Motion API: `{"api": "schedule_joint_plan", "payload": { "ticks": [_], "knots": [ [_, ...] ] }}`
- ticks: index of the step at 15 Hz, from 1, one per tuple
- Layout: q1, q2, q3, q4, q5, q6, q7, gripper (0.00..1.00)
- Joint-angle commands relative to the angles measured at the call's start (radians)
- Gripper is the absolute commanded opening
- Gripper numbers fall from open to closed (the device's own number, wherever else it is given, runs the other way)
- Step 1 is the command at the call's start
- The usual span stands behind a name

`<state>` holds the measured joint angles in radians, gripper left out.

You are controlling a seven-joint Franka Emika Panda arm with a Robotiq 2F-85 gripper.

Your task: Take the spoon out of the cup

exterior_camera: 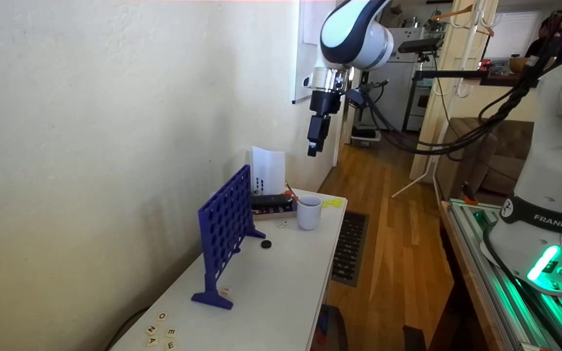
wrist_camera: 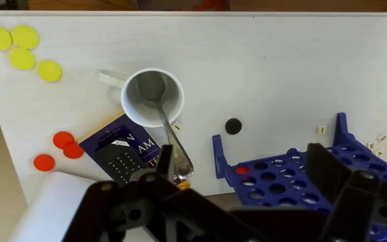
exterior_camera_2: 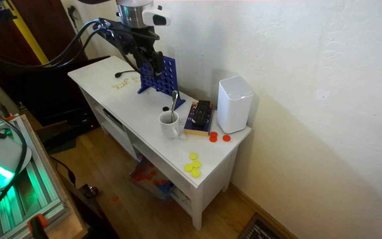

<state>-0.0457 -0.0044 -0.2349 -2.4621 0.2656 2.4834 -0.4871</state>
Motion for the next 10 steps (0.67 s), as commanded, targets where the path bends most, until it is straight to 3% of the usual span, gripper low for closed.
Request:
{"api": "schedule_joint_plan", "payload": {
  "ticks": [1,5,9,10],
  "knots": [
    [-0.042,0.030,0.038,0.020,0.016,-0.002,-0.014,1.00],
    [-0.048,0.065,0.043,0.051,0.024,-0.007,-0.018,1.00],
    [-0.063,0.101,0.086,0.032,0.103,0.161,-0.109,1.00],
    [-0.073,0.109,0.108,0.030,0.171,0.196,-0.185,1.00]
  ]
}}
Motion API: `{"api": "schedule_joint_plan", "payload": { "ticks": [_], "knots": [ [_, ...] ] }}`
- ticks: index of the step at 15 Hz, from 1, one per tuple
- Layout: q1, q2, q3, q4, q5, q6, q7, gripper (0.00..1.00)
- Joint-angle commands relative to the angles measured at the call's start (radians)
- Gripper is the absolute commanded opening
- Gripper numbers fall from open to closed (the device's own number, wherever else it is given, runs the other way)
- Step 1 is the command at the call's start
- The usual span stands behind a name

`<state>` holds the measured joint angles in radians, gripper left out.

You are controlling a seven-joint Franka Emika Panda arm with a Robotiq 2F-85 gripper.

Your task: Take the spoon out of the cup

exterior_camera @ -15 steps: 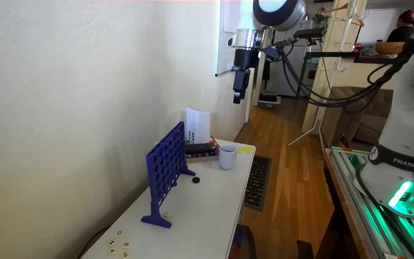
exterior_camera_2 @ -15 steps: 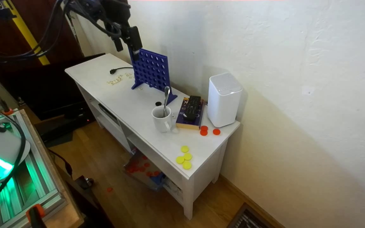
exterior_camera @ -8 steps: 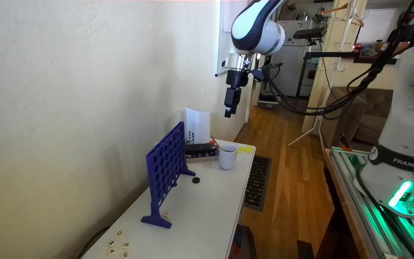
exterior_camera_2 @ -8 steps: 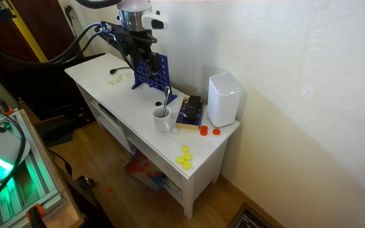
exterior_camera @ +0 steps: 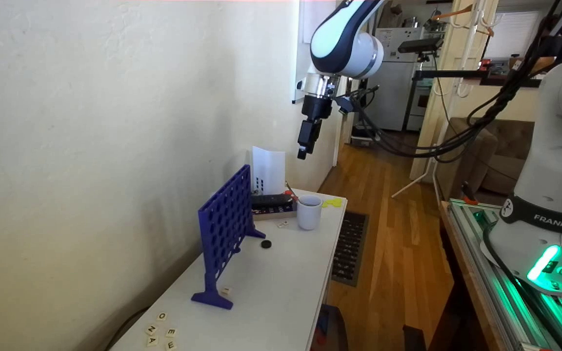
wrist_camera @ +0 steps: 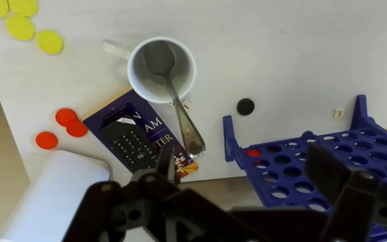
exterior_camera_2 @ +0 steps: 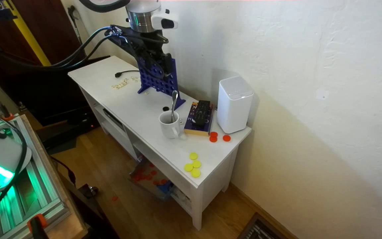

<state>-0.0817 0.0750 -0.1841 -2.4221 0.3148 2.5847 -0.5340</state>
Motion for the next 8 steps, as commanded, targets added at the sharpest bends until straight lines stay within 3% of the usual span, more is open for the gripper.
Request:
{"api": "schedule_joint_plan", "payload": {
  "ticks": [1,4,8],
  "knots": [
    [-0.047,0.040,0.077,-0.011,0.171,0.125,-0.194,1.00],
    [-0.068,0.068,0.126,0.002,0.370,0.206,-0.437,1.00],
    [-0.133,0.092,0.188,0.037,0.605,0.226,-0.740,1.00]
  ]
}}
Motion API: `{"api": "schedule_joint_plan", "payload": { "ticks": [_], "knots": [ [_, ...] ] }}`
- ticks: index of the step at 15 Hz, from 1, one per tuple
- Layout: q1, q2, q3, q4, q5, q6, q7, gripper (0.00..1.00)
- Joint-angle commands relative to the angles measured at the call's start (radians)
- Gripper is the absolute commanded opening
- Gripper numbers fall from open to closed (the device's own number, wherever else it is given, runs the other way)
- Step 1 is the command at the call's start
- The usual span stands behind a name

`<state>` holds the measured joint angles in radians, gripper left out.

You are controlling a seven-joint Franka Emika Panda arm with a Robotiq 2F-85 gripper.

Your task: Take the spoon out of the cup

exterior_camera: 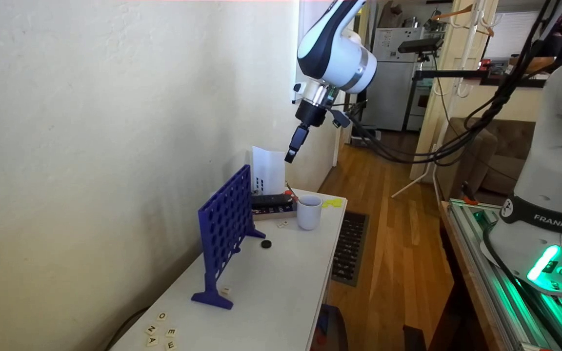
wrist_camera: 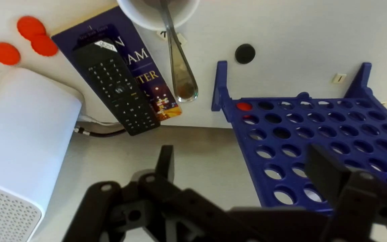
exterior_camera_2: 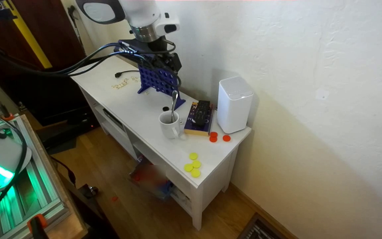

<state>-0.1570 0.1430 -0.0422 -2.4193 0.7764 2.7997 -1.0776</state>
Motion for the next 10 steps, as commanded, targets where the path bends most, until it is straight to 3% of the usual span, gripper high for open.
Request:
{"api": "schedule_joint_plan", "payload": {
  "ticks": [1,6,10],
  "knots": [
    [-0.074,0.029,0.052,0.039,0.193,0.003,-0.270,1.00],
    [-0.140,0.075,0.039,0.048,0.426,-0.015,-0.596,1.00],
    [-0.171,0.098,0.043,0.030,0.521,-0.021,-0.739,1.00]
  ]
}}
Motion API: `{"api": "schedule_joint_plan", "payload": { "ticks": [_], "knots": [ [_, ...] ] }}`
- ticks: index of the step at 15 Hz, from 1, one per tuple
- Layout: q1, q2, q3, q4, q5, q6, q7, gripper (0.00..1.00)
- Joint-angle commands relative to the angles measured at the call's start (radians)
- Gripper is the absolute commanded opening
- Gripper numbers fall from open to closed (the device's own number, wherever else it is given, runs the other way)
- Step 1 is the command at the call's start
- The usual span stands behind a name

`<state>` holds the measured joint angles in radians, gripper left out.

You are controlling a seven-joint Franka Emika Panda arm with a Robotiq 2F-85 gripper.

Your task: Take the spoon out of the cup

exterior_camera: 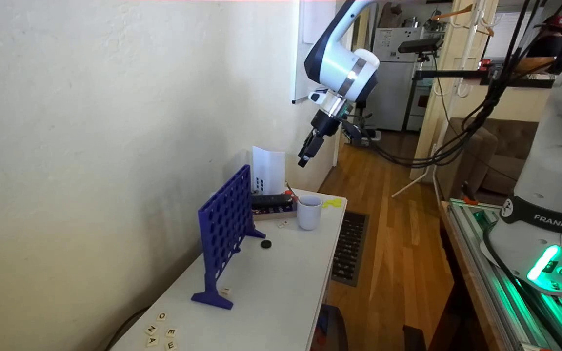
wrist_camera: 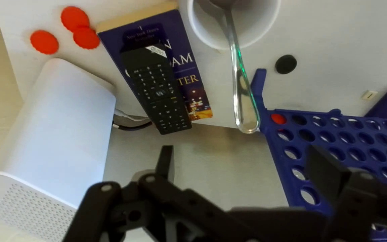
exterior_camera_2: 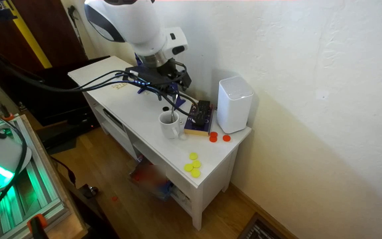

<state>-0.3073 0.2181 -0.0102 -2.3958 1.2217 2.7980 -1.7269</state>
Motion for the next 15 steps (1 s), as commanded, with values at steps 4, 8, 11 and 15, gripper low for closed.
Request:
{"api": "schedule_joint_plan", "payload": {
  "ticks": [4,8,11,15],
  "knots": [
    [-0.011,0.022,0.001,-0.001,0.036,-0.007,-0.051,1.00],
    [-0.007,0.015,0.027,0.010,0.084,-0.006,-0.116,1.00],
    [-0.001,0.018,0.047,0.009,0.088,0.002,-0.127,1.00],
    [-0.020,0.039,0.068,0.024,0.181,-0.017,-0.204,1.00]
  ]
}}
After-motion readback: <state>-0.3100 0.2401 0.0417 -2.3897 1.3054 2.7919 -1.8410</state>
